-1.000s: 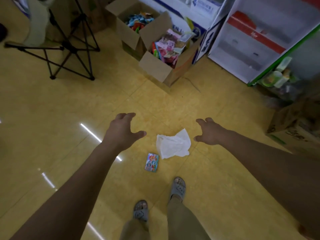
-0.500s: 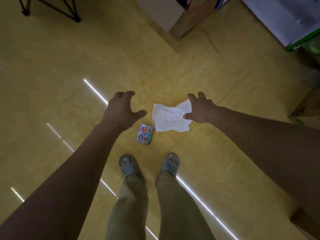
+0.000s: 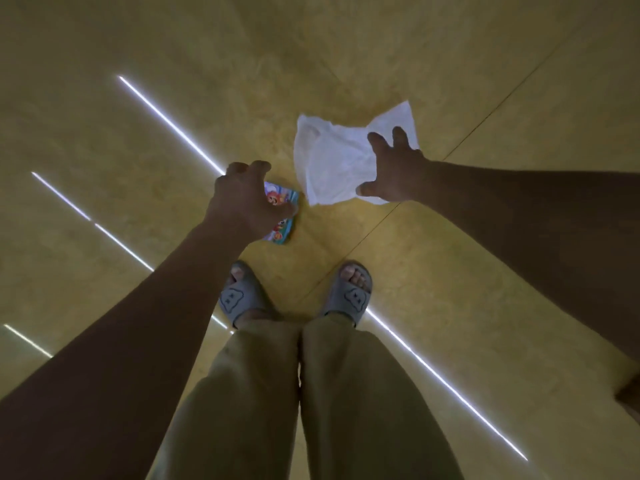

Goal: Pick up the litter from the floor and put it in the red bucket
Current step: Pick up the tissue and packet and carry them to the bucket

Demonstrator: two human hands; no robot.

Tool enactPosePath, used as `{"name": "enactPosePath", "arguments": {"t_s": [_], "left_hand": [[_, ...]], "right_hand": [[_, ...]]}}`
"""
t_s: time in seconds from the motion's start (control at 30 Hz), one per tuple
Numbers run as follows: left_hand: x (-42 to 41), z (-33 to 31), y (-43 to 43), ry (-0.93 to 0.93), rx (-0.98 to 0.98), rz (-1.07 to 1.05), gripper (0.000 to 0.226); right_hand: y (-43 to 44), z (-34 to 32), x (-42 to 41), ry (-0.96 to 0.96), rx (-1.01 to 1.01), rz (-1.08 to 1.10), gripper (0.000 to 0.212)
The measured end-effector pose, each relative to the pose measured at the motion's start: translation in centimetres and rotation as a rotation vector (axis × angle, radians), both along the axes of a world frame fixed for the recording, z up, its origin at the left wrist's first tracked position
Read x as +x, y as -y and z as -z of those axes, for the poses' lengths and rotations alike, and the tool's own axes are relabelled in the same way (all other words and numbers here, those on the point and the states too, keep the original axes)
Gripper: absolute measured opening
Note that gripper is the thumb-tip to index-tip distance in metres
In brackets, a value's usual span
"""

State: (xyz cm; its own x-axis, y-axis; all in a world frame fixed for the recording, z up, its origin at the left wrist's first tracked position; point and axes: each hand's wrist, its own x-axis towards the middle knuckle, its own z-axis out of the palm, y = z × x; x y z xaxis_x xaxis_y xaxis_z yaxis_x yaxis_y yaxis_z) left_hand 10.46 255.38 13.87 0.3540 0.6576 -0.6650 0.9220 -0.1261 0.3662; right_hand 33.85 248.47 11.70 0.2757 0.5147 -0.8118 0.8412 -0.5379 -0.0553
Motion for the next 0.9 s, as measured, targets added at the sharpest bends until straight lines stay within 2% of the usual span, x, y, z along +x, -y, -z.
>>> {"name": "enactPosePath", "arguments": {"t_s": [0.13,0.3,0.5,0.57,0.63,0.7,0.77,0.83,0.9], "left_hand": [[-0.6,6.6,0.4,-0.040,0.000,0.039,0.098],[-0.7,13.2,0.9,-0.180,-0.094,0.011,0.131],[-1.0,20.4,3.4,-0.215,-0.093,-0.033,0.143],[-1.3,22.2,4.2,-0.208,-0.055,-0.018,0.145],[-1.5,23.4,4.9,-0.203,0.012,0.016,0.142],[-1.6,24.0,5.0,-0.207,0.066,0.045,0.139],[-1.9,23.8,4.6,-0.193,0.070,0.052,0.136],[-2.2,22.9,3.9,-0.154,0.045,0.037,0.134],[-2.6,21.1,3.0,-0.135,0.025,0.022,0.134]], "right_hand": [[0.5,6.1,-0.8,0.015,-0.005,-0.004,0.109],[-0.1,12.1,-1.7,0.020,-0.005,-0.034,0.113],[-0.4,20.3,-1.3,0.079,0.112,-0.133,0.137],[-0.3,22.8,-1.0,0.081,0.114,-0.171,0.138],[0.1,24.2,-1.2,0.091,0.097,-0.169,0.130],[0.3,24.3,-2.0,0.155,0.123,-0.120,0.114],[0.7,23.7,-2.9,0.210,0.225,-0.173,0.080],[1.5,22.8,-3.5,0.166,0.266,-0.266,0.047],[2.5,21.3,-3.9,0.114,0.208,-0.355,0.044]]}}
